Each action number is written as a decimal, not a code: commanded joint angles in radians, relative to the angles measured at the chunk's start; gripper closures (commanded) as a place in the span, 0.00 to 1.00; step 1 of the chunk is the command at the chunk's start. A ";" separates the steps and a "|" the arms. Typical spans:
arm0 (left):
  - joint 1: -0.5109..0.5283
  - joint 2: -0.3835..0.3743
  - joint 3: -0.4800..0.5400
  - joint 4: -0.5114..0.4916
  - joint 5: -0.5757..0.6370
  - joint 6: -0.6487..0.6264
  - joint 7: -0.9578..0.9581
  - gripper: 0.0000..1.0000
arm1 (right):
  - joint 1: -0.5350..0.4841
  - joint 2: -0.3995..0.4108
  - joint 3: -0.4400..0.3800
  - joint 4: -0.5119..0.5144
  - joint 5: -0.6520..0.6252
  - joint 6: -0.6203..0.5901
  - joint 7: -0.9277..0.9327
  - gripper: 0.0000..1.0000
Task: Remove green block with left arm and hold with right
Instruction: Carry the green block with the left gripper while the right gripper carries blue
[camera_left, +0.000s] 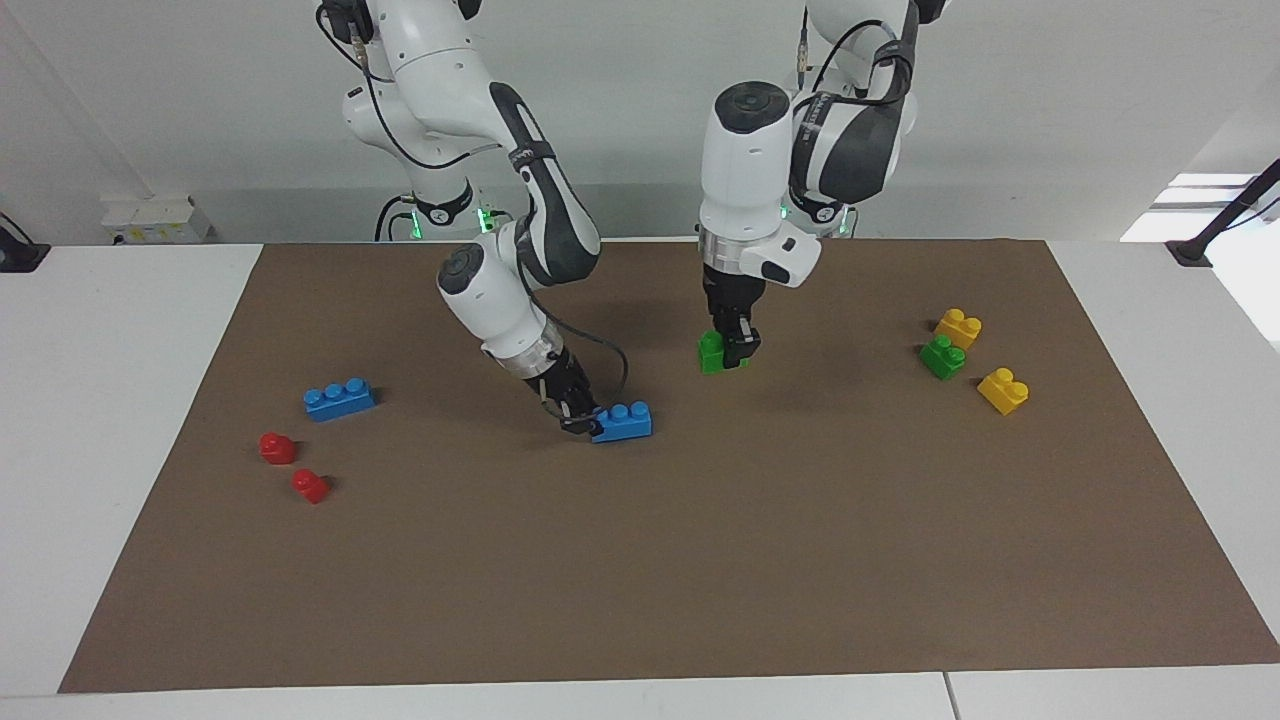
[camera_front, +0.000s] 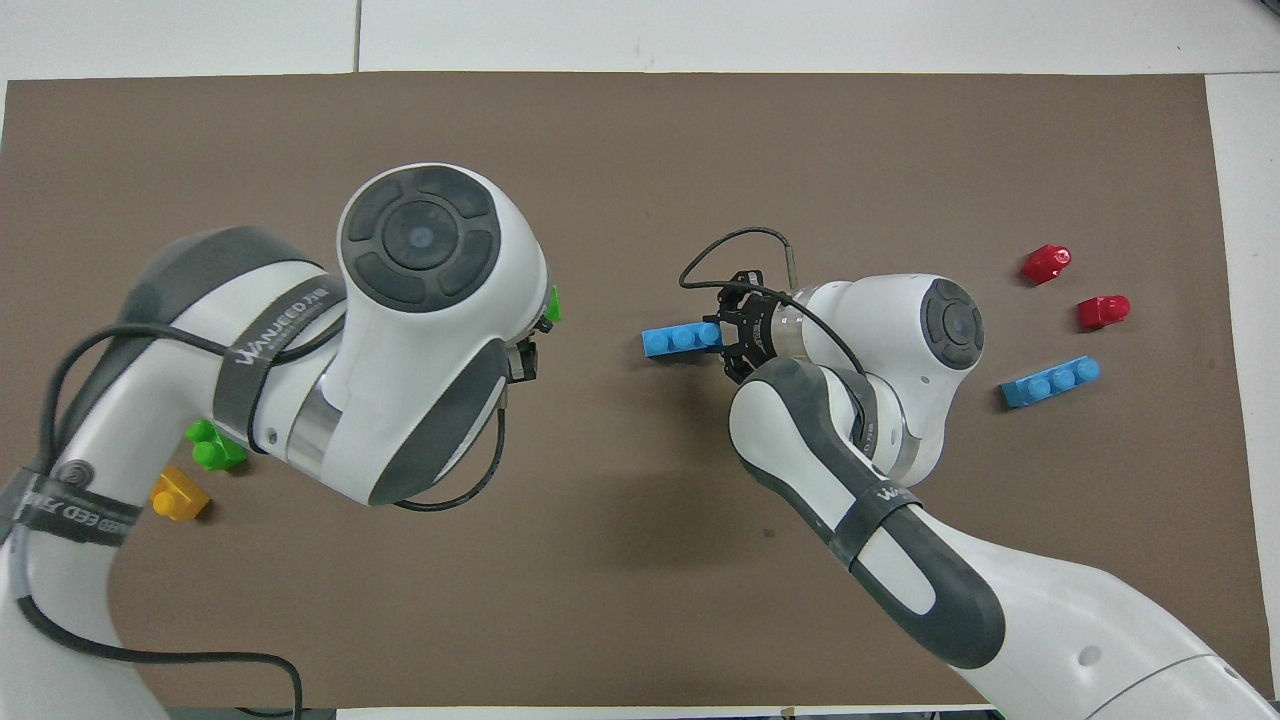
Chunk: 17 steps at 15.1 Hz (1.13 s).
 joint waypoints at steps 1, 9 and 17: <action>0.086 -0.067 -0.007 -0.030 -0.052 -0.039 0.158 1.00 | -0.073 -0.055 0.002 0.017 0.015 -0.091 -0.106 1.00; 0.322 -0.124 -0.005 -0.045 -0.114 -0.111 0.757 1.00 | -0.395 -0.066 -0.001 0.146 -0.069 -0.444 -0.258 1.00; 0.526 -0.155 -0.001 -0.178 -0.138 -0.019 1.341 1.00 | -0.618 -0.023 0.002 0.228 -0.176 -0.588 -0.322 1.00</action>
